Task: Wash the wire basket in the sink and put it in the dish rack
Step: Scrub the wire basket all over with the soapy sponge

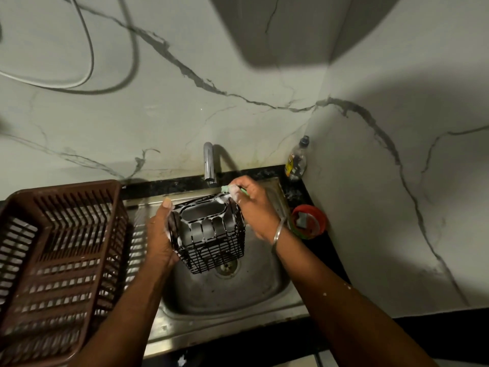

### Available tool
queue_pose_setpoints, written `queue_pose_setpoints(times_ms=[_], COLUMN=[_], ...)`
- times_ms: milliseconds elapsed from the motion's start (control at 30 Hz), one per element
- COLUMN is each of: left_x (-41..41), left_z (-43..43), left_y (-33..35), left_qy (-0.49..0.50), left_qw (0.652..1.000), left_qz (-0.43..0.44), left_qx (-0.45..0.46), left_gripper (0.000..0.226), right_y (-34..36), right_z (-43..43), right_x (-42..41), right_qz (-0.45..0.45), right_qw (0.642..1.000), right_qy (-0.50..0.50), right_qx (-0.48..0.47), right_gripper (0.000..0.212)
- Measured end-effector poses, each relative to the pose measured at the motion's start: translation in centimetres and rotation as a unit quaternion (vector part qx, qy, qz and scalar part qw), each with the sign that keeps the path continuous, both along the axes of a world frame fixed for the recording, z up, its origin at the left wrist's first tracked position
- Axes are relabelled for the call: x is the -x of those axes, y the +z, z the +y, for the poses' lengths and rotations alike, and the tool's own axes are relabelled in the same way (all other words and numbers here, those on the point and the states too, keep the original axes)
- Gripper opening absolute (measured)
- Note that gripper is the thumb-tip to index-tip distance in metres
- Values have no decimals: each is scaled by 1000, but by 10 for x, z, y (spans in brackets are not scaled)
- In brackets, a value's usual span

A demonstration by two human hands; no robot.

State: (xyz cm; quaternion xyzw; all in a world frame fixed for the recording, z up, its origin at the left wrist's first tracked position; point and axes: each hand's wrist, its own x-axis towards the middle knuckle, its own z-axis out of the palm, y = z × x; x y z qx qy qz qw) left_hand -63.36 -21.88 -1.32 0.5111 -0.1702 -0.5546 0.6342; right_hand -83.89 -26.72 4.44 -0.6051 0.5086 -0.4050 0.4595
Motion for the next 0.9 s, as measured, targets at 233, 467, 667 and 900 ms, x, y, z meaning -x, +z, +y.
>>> queue_pose_setpoints(times_ms=[233,467,667,900], left_x=[-15,-6,-13,-10], left_z=[-10,-16,4,4], left_y=[5,11,7,5], left_qy=[-115,-192,-141,-111], left_qw=[971,882,943,960], left_qz=[-198,-399,-282,-228], left_qx=[69,161,105,117], left_gripper=[31,25,32,65], right_y=[18,17,-8,-10], right_z=[-6,0,10,29], right_x=[-23,-54,-25,-44], right_qz=[95,139,124,129], right_qw=[992,965,971,951], right_qy=[71,42,2,-18], right_qx=[50,218,203,281], right_gripper=[14,16,12,5])
